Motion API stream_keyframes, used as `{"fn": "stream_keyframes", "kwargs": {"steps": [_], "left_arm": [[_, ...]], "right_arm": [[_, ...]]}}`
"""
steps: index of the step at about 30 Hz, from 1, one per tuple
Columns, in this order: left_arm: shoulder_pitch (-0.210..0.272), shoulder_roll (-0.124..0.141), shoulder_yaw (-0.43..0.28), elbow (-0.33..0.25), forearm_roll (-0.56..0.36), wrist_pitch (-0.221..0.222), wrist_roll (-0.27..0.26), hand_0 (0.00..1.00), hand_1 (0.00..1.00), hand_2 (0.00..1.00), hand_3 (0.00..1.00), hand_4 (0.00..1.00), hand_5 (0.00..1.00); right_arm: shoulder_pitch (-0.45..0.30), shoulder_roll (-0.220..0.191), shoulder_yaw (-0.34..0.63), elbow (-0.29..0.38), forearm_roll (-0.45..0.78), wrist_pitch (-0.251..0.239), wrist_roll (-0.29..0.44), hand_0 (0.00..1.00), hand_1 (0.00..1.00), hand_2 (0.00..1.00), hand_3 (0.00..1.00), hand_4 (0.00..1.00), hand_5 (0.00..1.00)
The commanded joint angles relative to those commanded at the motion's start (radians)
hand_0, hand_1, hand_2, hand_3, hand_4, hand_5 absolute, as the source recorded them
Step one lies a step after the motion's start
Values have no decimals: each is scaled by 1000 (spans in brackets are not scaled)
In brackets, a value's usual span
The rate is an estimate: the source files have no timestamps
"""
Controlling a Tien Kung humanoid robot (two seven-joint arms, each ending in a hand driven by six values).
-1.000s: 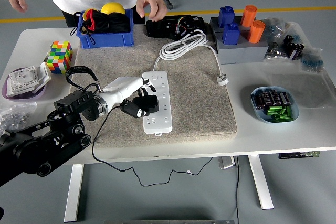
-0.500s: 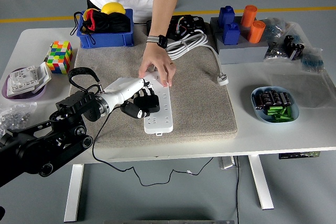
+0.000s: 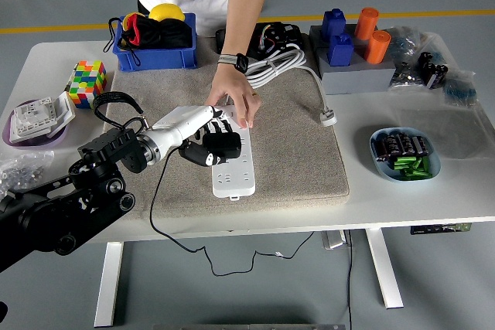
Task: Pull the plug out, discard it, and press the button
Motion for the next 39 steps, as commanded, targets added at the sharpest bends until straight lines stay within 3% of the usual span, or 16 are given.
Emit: {"fn": "stream_keyframes", "kwargs": {"steps": [8, 16, 17, 22, 23, 28, 29, 34, 35, 39], "left_arm": [[14, 12, -67, -28, -4, -8, 8, 339, 250, 298, 491, 669, 2], [8, 22, -93, 79, 37, -13, 28, 362, 276, 315, 531, 663, 2], [7, 21, -91, 91, 38, -14, 28, 454, 345, 367, 559, 683, 2], [7, 15, -81, 135, 18, -20, 26, 454, 345, 367, 559, 683, 2], [7, 14, -78, 140, 10, -21, 25, 512, 492, 484, 577, 790, 2], [7, 10, -72, 166, -14, -28, 39, 512, 492, 484, 577, 790, 2], [7, 9, -72, 169, -14, -31, 43, 675, 690, 606, 648, 809, 2], [8, 10, -75, 170, -20, -46, 55, 675, 690, 606, 648, 809, 2], [8, 10, -76, 170, -21, -49, 58, 761, 825, 762, 800, 887, 2], [8, 10, -79, 170, -25, -62, 78, 761, 825, 762, 800, 887, 2]], "right_arm": [[-1, 1, -1, 1, 0, 0, 0, 749, 666, 656, 622, 673, 513], [-1, 1, -2, 0, 1, 0, 0, 749, 666, 656, 622, 673, 512], [-1, 1, -1, 0, 1, 0, 0, 749, 666, 656, 621, 673, 513], [0, 2, -2, 0, 2, 0, 0, 749, 666, 656, 621, 673, 513], [0, 2, -2, 0, 2, 0, 0, 748, 666, 656, 621, 673, 512], [1, 1, -3, 1, 3, -1, 0, 748, 666, 656, 621, 673, 512], [1, 1, -2, 1, 3, -1, 0, 749, 666, 656, 621, 673, 512], [-1, 2, -3, -1, 2, 0, -1, 749, 666, 656, 621, 673, 512], [-1, 1, -4, -1, 2, 0, -1, 748, 667, 656, 622, 674, 512], [-1, 1, -6, 0, 3, -1, -1, 748, 667, 656, 622, 674, 512]]}}
